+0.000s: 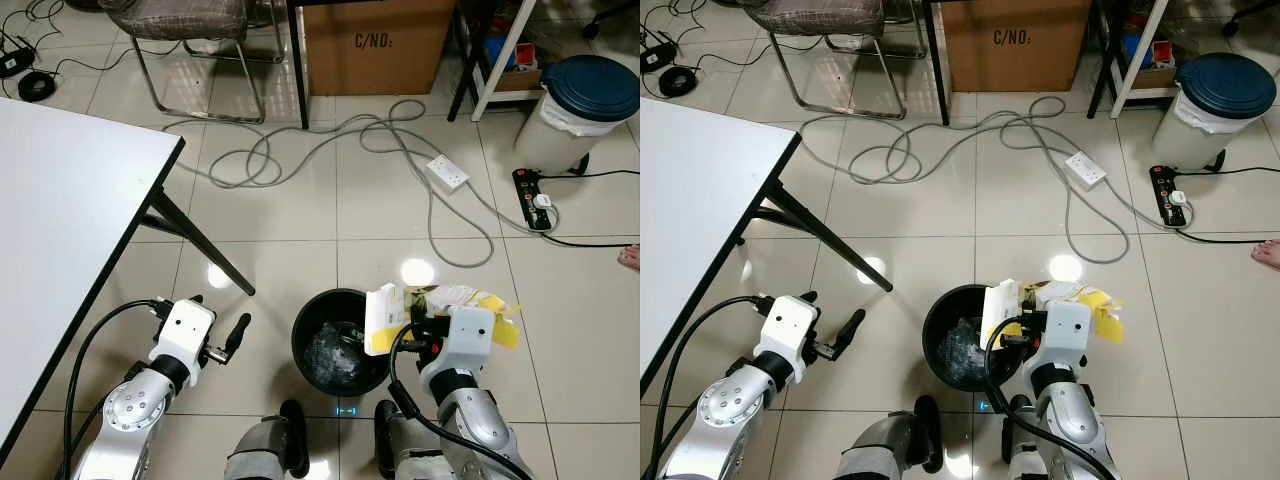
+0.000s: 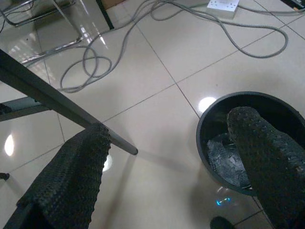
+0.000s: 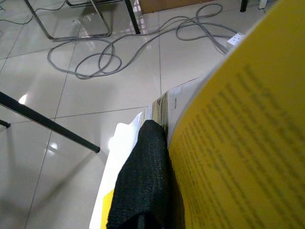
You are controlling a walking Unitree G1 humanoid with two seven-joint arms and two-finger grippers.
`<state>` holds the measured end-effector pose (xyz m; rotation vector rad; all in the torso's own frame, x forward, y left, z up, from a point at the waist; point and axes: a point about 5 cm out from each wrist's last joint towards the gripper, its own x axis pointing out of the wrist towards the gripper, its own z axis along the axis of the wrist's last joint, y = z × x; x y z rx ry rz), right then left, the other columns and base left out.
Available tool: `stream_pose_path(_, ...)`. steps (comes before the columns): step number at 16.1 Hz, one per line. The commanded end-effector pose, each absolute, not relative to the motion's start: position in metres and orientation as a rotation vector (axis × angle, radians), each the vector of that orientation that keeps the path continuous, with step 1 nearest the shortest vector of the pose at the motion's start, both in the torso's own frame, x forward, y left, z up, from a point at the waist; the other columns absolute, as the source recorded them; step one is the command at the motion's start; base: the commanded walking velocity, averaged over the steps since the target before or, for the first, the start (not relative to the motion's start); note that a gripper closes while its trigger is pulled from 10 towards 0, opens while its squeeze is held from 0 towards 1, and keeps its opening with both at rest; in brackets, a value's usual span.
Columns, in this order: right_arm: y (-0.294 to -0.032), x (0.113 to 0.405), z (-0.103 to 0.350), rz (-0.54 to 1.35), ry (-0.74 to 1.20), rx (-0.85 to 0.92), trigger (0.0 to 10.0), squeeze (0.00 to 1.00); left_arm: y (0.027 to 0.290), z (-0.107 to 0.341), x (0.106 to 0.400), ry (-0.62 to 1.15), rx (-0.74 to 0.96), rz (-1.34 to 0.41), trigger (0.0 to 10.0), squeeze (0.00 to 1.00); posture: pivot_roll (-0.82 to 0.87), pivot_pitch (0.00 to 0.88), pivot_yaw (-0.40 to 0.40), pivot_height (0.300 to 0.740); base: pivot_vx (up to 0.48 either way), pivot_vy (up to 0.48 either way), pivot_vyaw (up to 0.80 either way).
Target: Picking trash to rubbish bin
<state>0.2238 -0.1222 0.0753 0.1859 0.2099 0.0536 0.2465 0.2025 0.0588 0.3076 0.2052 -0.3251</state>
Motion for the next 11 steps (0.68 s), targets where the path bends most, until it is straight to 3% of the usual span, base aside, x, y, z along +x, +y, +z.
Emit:
stream_pose_path(1,-0.1164,0.2187,0.0711,0.052,0.227,0.216,0.0,0.00,0.2084,0.0522,0.2397,0.236,0.314,-0.319,10.0,0.00,-0.03,0.346,0.094,0.740,0.000,0.000,0.00)
stream_pose_path(3,-0.1164,0.2184,0.0708,0.051,0.228,0.217,0.0,0.00,0.2086,0.0518,0.2393,0.238,0.317,-0.323,10.0,0.00,-0.03,0.346,0.096,0.740,0.000,0.000,0.00)
stream_pose_path(11,-0.1166,0.2191,0.0685,0.046,0.230,0.221,0.0,0.00,0.2099,0.0485,0.2374,0.249,0.327,-0.329,10.0,0.00,-0.02,0.348,0.105,0.669,0.000,0.000,0.00)
